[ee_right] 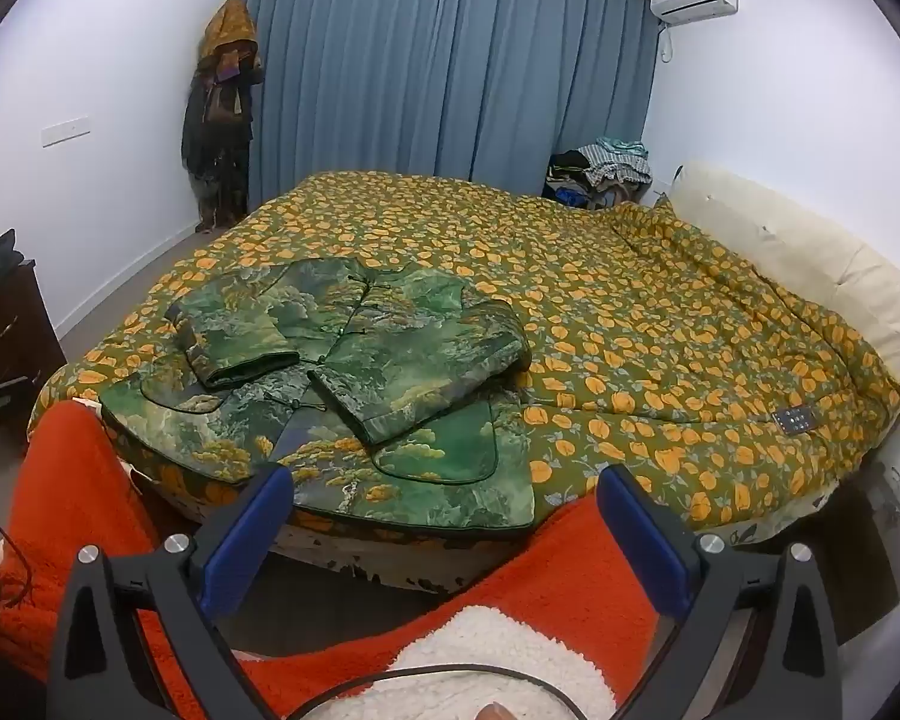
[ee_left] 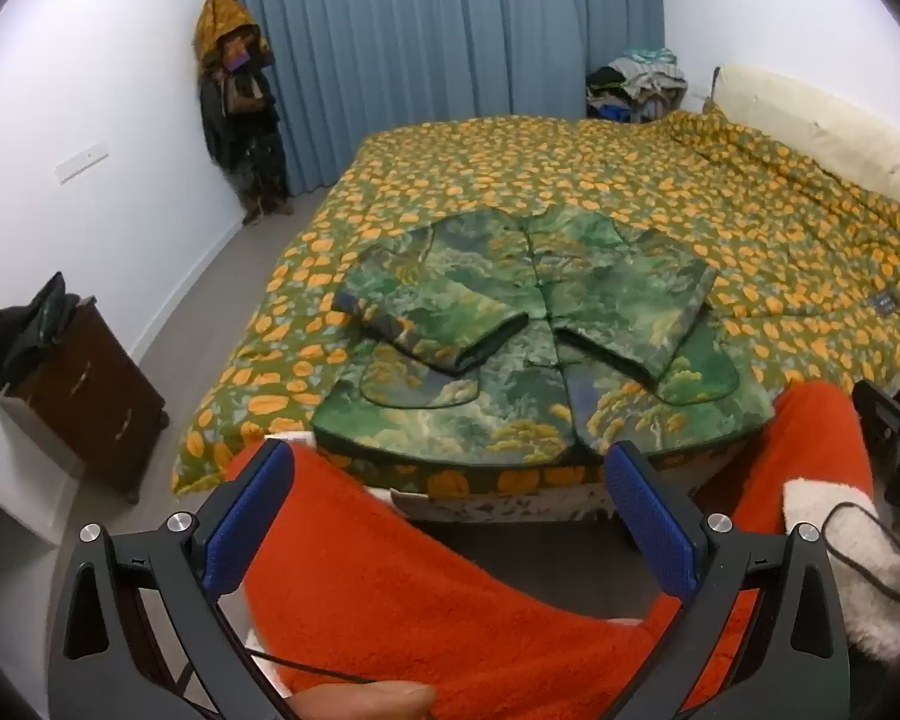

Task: Fold large clothes

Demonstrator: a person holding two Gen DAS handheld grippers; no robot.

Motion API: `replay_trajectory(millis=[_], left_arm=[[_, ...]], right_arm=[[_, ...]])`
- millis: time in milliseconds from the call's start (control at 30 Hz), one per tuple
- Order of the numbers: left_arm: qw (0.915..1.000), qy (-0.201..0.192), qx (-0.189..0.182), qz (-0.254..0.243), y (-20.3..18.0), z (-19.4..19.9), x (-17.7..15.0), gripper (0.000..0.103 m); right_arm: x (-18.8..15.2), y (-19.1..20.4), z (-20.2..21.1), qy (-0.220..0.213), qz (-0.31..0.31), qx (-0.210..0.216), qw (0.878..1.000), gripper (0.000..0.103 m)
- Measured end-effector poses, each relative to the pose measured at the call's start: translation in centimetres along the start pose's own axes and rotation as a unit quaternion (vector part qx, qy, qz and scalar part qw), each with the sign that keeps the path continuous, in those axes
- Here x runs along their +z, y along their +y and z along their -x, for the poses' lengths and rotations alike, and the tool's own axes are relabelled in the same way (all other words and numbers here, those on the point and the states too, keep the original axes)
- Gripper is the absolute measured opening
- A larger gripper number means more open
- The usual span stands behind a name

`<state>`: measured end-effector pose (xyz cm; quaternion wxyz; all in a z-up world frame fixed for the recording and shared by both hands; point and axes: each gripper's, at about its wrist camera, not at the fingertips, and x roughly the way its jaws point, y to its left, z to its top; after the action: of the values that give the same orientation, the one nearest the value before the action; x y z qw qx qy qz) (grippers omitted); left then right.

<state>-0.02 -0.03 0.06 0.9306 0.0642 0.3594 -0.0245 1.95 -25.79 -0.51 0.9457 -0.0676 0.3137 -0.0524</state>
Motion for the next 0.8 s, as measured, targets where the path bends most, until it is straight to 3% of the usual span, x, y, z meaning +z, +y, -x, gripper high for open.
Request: replay_trajectory(millis=[800], left_arm=[[1.0000, 0.003, -0.002, 0.001, 0.06, -0.10, -0.32, 0.103]], right_arm=[[-0.01, 0.23, -0.03, 0.004, 0.002, 0.000, 1.000, 0.103]])
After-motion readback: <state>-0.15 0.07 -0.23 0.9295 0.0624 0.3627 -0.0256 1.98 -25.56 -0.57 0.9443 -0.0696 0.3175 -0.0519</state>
